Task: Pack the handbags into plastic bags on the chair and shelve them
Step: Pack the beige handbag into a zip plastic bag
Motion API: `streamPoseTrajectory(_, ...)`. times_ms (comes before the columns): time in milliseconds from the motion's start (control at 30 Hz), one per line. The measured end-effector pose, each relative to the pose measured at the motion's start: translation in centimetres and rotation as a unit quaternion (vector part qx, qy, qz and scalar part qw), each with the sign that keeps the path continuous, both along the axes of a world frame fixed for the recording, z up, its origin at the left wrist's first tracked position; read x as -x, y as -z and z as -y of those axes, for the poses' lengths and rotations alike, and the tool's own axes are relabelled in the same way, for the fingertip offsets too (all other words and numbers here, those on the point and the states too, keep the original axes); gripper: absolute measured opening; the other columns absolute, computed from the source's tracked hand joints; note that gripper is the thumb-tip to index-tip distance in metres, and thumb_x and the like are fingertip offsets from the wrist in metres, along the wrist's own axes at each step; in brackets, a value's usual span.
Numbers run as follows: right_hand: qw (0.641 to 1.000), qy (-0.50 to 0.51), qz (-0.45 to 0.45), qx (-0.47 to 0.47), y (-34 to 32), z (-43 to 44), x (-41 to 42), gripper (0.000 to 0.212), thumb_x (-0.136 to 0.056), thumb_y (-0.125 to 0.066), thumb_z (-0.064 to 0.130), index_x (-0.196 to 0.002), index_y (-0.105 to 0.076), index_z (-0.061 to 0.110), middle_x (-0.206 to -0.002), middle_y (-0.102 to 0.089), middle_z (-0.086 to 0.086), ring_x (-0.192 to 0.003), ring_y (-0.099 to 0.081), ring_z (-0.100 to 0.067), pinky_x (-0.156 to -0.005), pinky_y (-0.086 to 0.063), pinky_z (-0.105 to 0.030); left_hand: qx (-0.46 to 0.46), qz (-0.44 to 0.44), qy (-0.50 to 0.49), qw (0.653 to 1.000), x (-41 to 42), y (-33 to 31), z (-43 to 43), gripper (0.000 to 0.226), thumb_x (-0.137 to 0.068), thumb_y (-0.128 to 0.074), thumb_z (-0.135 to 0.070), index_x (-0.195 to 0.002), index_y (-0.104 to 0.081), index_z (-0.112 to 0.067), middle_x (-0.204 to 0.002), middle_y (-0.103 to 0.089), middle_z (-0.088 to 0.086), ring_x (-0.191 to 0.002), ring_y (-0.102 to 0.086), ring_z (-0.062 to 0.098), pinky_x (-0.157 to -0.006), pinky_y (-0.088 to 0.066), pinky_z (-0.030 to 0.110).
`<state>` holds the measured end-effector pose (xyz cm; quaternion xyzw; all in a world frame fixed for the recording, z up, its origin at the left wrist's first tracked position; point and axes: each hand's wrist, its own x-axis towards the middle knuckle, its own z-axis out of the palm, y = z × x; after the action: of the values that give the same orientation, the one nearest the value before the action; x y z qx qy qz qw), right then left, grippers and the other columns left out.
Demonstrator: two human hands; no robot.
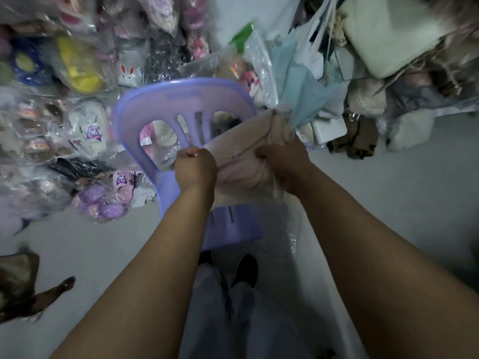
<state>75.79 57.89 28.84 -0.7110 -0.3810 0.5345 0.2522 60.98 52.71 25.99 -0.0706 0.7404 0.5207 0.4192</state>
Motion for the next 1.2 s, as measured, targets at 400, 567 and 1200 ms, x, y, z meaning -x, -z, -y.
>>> streamPoseTrajectory(400, 0.951, -0.035, -0.298, -0.076, -21.4, -0.9, -7.7, 0.047, -0.083, -0.074, 0.005, -0.129, -0.064, 0.009, -0.119, -0.072, -0.017, -0.108, -0.07, -0.035, -0.094, -0.056, -0.053, -0.019, -0.209, 0.127, 0.969, 1.6, -22.8, -3.9, 0.077, -0.08, -0.041, -0.074, -0.125, -0.058, -0.013, -0.125, -0.063, 0.001, -0.111, -0.057, 0.027, -0.101, -0.042, 0.039)
streamPoseTrajectory(567, 0.94, 0.057, -0.264, -0.206, -30.4, -0.3, -11.9, 0.057, -0.082, -0.08, 0.011, -0.134, -0.056, 0.016, -0.116, -0.074, -0.008, -0.102, -0.073, -0.025, -0.084, -0.061, -0.044, -0.15, -0.25, 0.143, 0.946, -2.3, -31.6, -6.5, 0.067, -0.078, -0.057, -0.072, -0.119, -0.064, -0.019, -0.111, -0.068, -0.002, -0.102, -0.062, 0.023, -0.099, -0.048, 0.038)
streamPoseTrajectory(1200, 0.863, 0.271, -0.148, -0.4, -44.2, 0.5, -22.5, 0.066, -0.074, -0.082, -0.004, -0.13, -0.053, 0.017, -0.115, -0.074, -0.006, -0.104, -0.072, -0.023, -0.08, -0.06, -0.033, -0.475, -0.095, 0.282, 0.828, -13.3, -46.3, -15.3, 0.018, -0.093, -0.07, -0.021, -0.108, -0.06, -0.024, -0.109, -0.065, -0.011, -0.105, -0.064, 0.0, -0.091, -0.05, 0.018)
